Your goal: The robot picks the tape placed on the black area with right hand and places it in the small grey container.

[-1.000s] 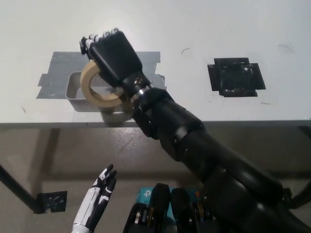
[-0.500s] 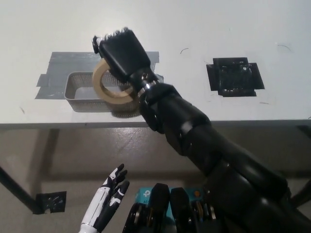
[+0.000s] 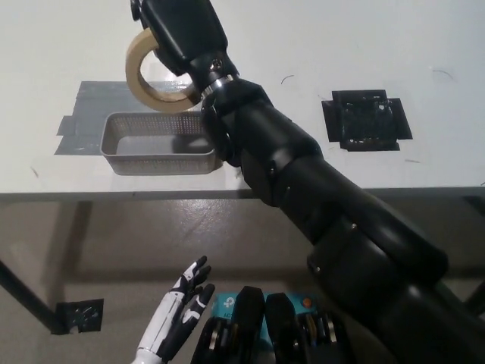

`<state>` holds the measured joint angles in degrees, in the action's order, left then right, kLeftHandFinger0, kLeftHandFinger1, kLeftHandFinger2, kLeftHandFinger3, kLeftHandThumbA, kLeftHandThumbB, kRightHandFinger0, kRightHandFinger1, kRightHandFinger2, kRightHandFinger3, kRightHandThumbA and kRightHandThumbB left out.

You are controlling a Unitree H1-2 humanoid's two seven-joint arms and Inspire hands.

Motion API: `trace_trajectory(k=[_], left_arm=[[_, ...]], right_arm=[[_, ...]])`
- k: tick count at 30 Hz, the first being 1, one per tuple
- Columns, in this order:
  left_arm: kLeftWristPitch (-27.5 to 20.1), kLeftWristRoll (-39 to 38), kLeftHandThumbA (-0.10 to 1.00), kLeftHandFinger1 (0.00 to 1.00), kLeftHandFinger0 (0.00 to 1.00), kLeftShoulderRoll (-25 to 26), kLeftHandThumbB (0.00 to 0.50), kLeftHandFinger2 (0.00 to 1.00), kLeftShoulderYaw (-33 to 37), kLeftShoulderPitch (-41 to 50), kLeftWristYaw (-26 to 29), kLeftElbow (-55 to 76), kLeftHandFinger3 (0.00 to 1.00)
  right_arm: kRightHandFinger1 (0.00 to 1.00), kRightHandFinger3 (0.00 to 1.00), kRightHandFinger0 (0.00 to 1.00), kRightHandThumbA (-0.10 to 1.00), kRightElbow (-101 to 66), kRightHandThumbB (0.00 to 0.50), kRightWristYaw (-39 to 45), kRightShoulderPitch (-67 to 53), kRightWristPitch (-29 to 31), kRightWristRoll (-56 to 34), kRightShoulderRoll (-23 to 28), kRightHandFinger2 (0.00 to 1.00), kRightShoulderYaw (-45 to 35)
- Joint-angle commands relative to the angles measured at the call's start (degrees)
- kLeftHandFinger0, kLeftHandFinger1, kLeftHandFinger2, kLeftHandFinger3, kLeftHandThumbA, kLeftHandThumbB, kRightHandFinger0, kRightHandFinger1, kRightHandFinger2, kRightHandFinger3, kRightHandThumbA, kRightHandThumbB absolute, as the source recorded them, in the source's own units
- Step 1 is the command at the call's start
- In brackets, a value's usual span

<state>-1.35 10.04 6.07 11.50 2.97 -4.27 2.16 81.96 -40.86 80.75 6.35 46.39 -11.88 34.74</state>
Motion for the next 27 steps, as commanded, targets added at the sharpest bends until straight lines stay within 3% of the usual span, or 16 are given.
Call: trace_trajectory(k=[1, 3, 4, 5, 7, 8, 9, 12, 15, 16, 24, 27], left_arm=[[-1.6, 1.5, 0.93, 1.0, 1.0, 0.3, 0.01, 1.0, 0.7, -0.8, -0.6, 2.5, 1.0], [-1.4, 1.6, 0.93, 1.0, 1.0, 0.3, 0.004, 1.0, 0.8, -0.9, -0.6, 2.6, 1.0], [-0.3, 1.2, 0.94, 1.0, 1.0, 0.4, 0.01, 1.0, 0.8, -0.8, -1.2, 3.1, 1.0], [-0.2, 1.1, 0.94, 1.0, 1.0, 0.4, 0.01, 1.0, 0.8, -0.8, -1.2, 3.2, 1.0], [-0.1, 1.2, 0.94, 1.0, 1.0, 0.4, 0.009, 1.0, 0.8, -0.8, -1.3, 3.3, 1.0], [-0.1, 2.3, 0.94, 0.97, 1.0, 0.7, 0.002, 0.99, 1.1, -0.9, -1.4, 3.6, 1.0], [0.0, 2.8, 0.95, 0.95, 1.0, 0.9, 0.0, 0.97, 1.3, -1.0, -1.4, 3.8, 1.0], [0.4, 3.3, 0.95, 0.93, 1.0, 0.9, 0.0, 0.93, 1.4, -1.3, -1.5, 4.1, 1.0], [0.4, 3.4, 0.96, 0.93, 1.0, 0.8, 0.0, 0.93, 1.3, -1.3, -1.6, 4.2, 1.0], [0.3, 3.5, 0.93, 0.89, 0.98, 1.0, 0.0, 0.88, 1.6, -1.5, -2.0, 4.6, 1.0], [0.2, 3.6, 0.92, 0.83, 0.89, 0.9, 0.0, 0.83, 1.8, -2.6, -2.2, 4.5, 1.0], [0.0, 4.9, 0.91, 0.81, 0.87, 1.0, 0.0, 0.82, 2.3, -3.5, -2.3, 4.6, 1.0]], right_arm=[[0.0, 0.35, 0.0, 0.35, -0.2, 0.105, 2.0, 3.5, -2.6, -1.4, -0.6, 0.12, -0.1], [0.0, 0.32, 0.0, 0.42, -0.1, 0.088, 2.8, 3.3, -3.0, -1.4, -0.6, 0.09, 0.1], [0.48, 0.82, 0.35, 0.5, 0.1, 0.119, 7.2, 3.1, -3.5, -3.3, -0.6, 0.65, -1.5], [0.49, 0.87, 0.33, 0.53, 0.1, 0.125, 7.8, 3.1, -3.6, -3.5, -0.6, 0.69, -1.6], [0.47, 0.88, 0.28, 0.53, 0.0, 0.125, 8.0, 3.1, -3.7, -3.5, -0.6, 0.69, -1.7], [1.0, 1.0, 0.76, 0.74, 0.4, 0.286, 14.5, 3.1, -6.6, -4.8, -0.5, 1.0, -2.8], [1.0, 1.0, 1.0, 0.82, 0.6, 0.345, 17.4, 3.2, -7.9, -5.4, -0.4, 1.0, -3.3], [1.0, 1.0, 1.0, 0.89, 0.3, 0.371, 21.7, 2.9, -7.6, -6.8, 0.1, 1.0, -4.8], [1.0, 1.0, 1.0, 0.89, 0.1, 0.372, 22.2, 2.8, -7.9, -6.8, 0.1, 1.0, -4.9], [1.0, 1.0, 1.0, 0.92, 0.2, 0.392, 24.4, 1.9, -8.4, -7.2, 0.5, 1.0, -5.2], [1.0, 1.0, 1.0, 0.94, -0.4, 0.391, 26.6, 1.2, -9.4, -8.0, 1.4, 1.0, -5.6], [1.0, 1.0, 1.0, 1.0, -0.4, 0.429, 27.1, 0.0, -10.1, -8.0, 1.7, 1.0, -5.3]])
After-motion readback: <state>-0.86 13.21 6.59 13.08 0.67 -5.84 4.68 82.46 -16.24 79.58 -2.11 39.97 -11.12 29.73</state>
